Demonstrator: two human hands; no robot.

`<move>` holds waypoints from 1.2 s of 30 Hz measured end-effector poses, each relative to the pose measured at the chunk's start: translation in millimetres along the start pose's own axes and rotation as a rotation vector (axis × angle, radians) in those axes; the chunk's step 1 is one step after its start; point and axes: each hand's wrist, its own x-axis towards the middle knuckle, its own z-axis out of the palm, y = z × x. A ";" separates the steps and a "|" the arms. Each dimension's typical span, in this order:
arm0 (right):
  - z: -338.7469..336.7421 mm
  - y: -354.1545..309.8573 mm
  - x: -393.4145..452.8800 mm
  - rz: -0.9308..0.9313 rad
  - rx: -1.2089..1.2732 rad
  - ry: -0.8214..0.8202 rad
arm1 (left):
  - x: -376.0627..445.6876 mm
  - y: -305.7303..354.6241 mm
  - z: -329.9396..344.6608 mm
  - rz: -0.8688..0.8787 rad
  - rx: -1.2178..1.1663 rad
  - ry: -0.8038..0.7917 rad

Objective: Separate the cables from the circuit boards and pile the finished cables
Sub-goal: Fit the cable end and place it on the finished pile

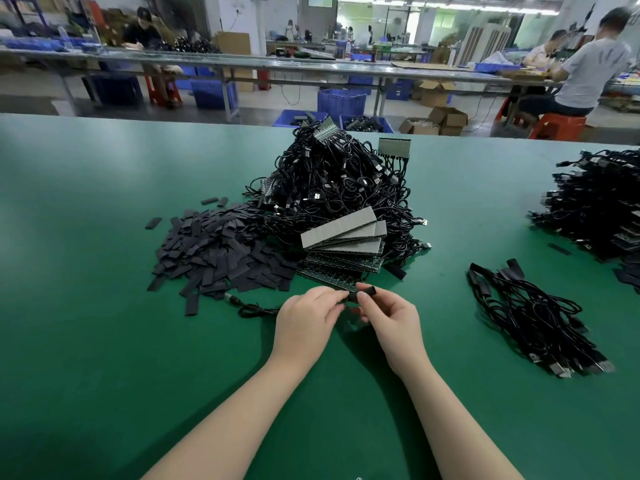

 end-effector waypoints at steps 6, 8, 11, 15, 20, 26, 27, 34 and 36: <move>0.0 0.7 -0.3 -0.001 -0.006 -0.018 | 0.2 -0.4 -0.4 -0.003 -0.054 0.006; -0.4 0.3 -0.3 0.001 -0.002 -0.030 | 0.1 -0.4 -0.3 -0.009 -0.067 -0.010; -0.7 -0.3 -0.1 -0.001 -0.004 -0.048 | 0.2 -0.5 -0.6 -0.036 -0.087 -0.030; -0.5 0.1 -0.8 -0.008 -0.041 -0.060 | -0.3 -0.3 -2.0 -0.028 -0.091 -0.052; 0.3 0.8 -1.0 -0.006 -0.080 -0.069 | 0.4 0.7 -3.7 -0.019 -0.107 -0.062; -0.6 0.6 -0.5 -0.002 -0.076 -0.074 | -0.7 2.3 -5.7 0.001 -0.121 0.005; -0.8 0.3 -0.5 -0.002 -0.074 -0.079 | -0.9 2.2 -5.8 -0.016 -0.128 0.014; -1.0 -0.2 -1.8 -0.016 -0.084 -0.087 | -2.2 0.9 -3.9 -0.065 -0.141 0.020; 0.4 0.7 -1.4 -0.025 -0.111 -0.074 | -2.3 0.5 -3.4 -0.052 -0.138 0.026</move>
